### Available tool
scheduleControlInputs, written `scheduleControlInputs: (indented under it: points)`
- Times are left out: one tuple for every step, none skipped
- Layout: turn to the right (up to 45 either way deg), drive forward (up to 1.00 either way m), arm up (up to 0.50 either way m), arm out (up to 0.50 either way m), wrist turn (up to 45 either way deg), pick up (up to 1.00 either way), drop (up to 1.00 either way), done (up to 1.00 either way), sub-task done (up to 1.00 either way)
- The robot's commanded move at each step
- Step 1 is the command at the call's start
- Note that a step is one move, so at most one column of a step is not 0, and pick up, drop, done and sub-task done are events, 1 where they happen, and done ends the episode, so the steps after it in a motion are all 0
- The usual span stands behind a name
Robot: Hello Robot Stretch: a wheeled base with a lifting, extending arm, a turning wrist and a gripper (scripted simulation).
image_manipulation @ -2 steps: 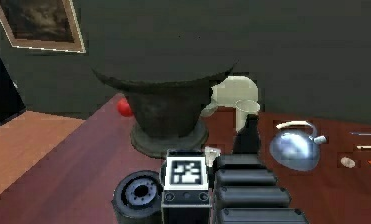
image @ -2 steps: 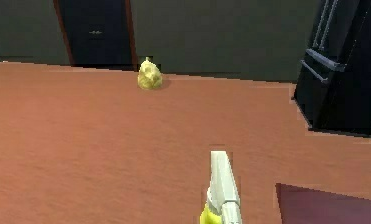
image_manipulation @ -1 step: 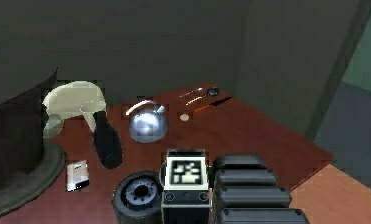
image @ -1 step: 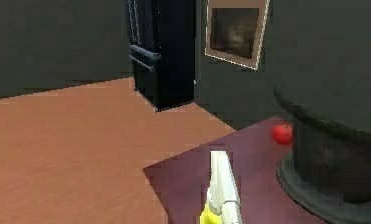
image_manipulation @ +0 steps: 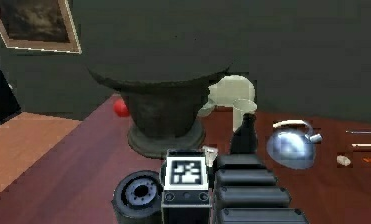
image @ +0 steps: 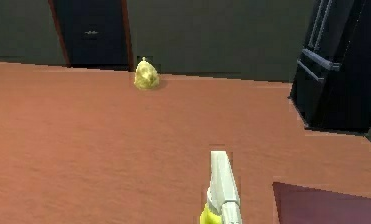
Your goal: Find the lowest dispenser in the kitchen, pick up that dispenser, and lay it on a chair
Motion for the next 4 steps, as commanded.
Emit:
scheduleControlInputs:
  points:
    - [45.0,0.0,0.0,0.0,0.0,0.0,0.0,0.0,0.0]
    - [45.0,0.0,0.0,0.0,0.0,0.0,0.0,0.0,0.0]
    - [-45.0,0.0,0.0,0.0,0.0,0.0,0.0,0.0,0.0]
    - [-45.0,0.0,0.0,0.0,0.0,0.0,0.0,0.0,0.0]
